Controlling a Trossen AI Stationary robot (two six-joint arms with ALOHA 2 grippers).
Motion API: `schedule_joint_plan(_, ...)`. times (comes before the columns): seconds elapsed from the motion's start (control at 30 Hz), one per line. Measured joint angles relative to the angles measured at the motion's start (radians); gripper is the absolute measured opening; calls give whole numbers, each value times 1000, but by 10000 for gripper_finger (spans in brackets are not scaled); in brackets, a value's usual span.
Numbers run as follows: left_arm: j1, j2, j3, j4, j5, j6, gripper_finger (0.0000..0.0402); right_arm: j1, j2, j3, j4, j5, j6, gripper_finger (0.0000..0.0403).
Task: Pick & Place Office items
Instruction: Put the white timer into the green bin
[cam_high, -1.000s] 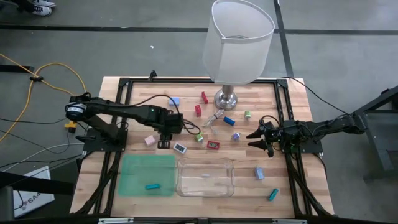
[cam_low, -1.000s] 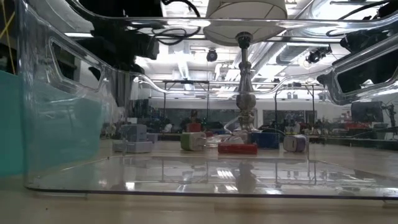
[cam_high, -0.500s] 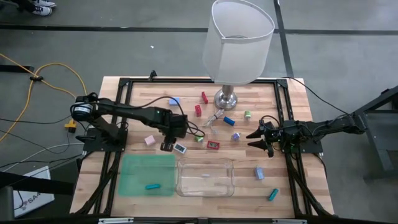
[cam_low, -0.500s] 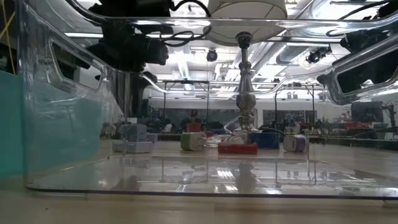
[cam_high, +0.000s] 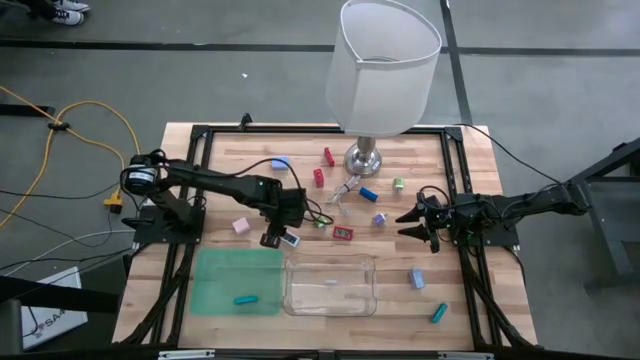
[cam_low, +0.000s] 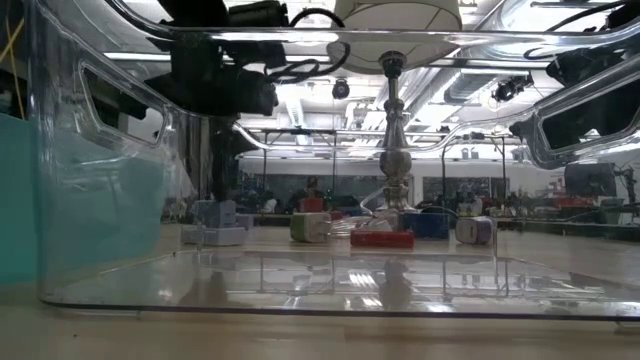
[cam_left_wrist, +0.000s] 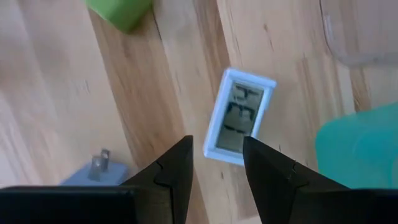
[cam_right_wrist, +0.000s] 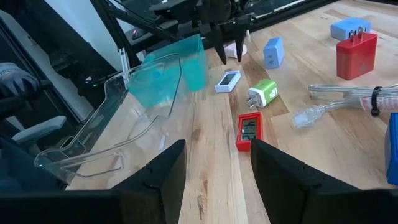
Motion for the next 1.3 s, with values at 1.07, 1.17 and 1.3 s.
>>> schedule_joint_plan(1.07,-47,28,0,45,7,-4,209,0,0,0,4,-1,0,166)
schedule_joint_plan(1.17,-63,28,0,56,-38,-4,213,0,0,0,3,-1,0,166)
schedule_joint_plan(1.3,-97,28,0,75,-92,-5,214,0,0,0,1,-1,0,166)
